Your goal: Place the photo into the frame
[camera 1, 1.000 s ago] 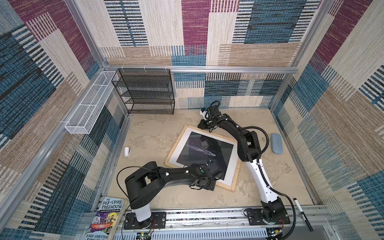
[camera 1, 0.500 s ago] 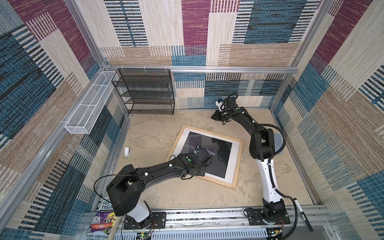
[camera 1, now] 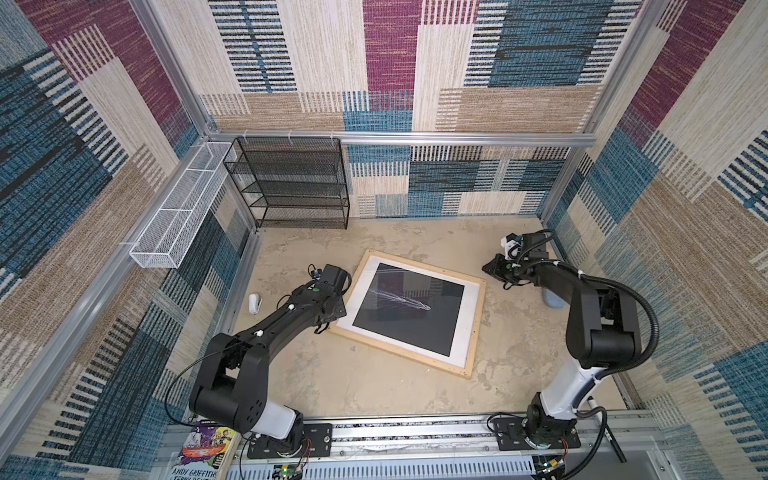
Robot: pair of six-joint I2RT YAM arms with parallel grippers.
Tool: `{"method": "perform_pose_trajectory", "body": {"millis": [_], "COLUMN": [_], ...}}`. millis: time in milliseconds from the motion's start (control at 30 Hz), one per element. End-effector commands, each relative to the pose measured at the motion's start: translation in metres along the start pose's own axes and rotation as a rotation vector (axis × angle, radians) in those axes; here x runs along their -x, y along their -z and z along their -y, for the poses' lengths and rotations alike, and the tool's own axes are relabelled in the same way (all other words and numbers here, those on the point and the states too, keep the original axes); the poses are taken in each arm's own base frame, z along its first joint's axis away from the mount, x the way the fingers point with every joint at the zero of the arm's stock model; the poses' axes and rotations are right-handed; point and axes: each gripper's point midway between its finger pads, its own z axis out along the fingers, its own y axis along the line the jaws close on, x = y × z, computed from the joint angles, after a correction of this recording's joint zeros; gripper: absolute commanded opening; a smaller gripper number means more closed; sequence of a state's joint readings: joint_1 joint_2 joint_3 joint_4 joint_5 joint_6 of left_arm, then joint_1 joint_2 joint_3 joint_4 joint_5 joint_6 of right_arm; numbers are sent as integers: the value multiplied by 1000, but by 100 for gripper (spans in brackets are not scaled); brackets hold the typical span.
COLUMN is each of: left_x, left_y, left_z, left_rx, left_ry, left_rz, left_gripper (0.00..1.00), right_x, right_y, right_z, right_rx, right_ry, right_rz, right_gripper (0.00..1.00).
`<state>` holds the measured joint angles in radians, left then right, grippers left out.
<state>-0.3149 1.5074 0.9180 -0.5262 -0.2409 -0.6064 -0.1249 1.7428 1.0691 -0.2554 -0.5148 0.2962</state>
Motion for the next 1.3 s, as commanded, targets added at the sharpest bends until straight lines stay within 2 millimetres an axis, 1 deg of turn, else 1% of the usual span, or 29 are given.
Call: {"method": "perform_pose_trajectory", "body": {"millis": [0,67,200,300,367,567,667,833,1000,1167,1267], "left_x": [6,8,11,11,11,12,12,10,5,-3,-12], "left_y": [-10,-17,-31,-38,-42,-48,-50,-51,-52,-51,-48], "left_z": [-2,-7,-5,-3,-3,-1,3,8,12,14,14], "left_rx": [-34,-30,-41,-38,-37,-34,-48,-77,-102,-120,-127], "left_ry": [21,33,40,30,25,5,3,3,3,7,10], "left_rz": [-8,-13,-42,-58,-68,-84,-92,-101,-120,-138,-145], "left_gripper": [0,0,0,0,0,0,0,0,0,0,0], "right_x": [3,-5,-22,-34,-42,-50,-56,-57,-59,-54,-46], "right_y": [13,16,15,11,9,8,6,-1,-18,-35,-47], "right_z": [1,3,10,11,15,28,29,32,30,20,8], "right_rx": [20,13,-4,19,13,-42,-38,-26,12,19,33], "right_ry": [0,-5,-16,-29,-39,-54,-61,-74,-84,-59,-33], "right_rz": [66,59,32,7,-3,-6,-19,-24,-50,-70,-79], "right_gripper": [15,15,14,14,14,14,14,14,12,12,12]}}
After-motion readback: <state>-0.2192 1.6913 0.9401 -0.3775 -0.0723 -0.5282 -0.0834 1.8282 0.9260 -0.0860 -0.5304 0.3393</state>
